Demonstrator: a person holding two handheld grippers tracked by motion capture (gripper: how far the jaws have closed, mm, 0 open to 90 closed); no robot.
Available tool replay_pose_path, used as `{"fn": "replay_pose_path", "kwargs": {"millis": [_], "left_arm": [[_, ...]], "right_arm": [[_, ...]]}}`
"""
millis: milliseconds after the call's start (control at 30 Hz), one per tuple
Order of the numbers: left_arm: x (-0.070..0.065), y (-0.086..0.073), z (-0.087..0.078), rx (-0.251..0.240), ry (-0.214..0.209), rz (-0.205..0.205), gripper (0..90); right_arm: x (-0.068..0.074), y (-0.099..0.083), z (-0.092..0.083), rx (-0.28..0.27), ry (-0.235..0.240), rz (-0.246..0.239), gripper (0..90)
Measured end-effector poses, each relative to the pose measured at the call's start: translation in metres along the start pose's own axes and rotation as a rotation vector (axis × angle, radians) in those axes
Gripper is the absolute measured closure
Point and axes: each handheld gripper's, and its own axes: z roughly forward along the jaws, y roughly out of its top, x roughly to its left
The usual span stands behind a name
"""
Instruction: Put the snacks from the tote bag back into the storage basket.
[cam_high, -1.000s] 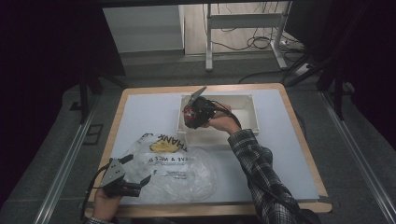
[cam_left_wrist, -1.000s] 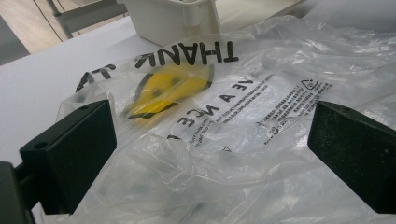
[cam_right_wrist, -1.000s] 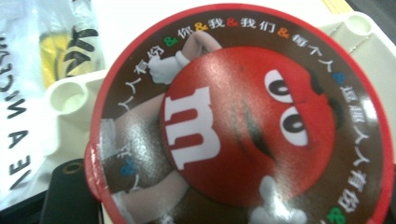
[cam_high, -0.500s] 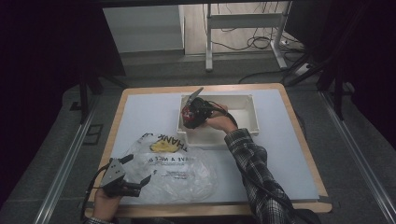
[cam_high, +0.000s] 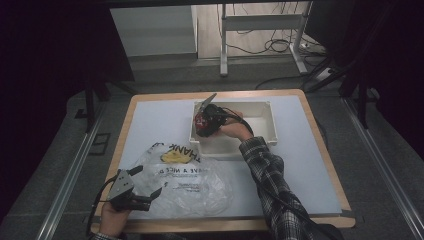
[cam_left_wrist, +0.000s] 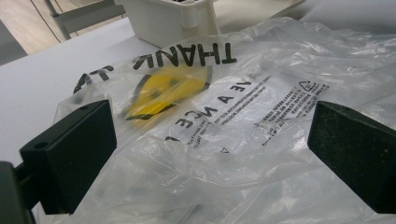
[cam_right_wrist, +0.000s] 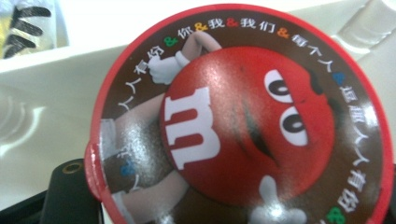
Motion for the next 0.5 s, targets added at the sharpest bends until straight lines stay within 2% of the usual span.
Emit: {"fn": "replay_pose_path", "kwargs": {"millis": [500], "left_arm": [[0.000,0.000,0.000,0.002,0.000,0.001,1.1]], "right_arm": [[-0.005,-0.008,0.014,0.009,0.001,0.001,25.6]]}}
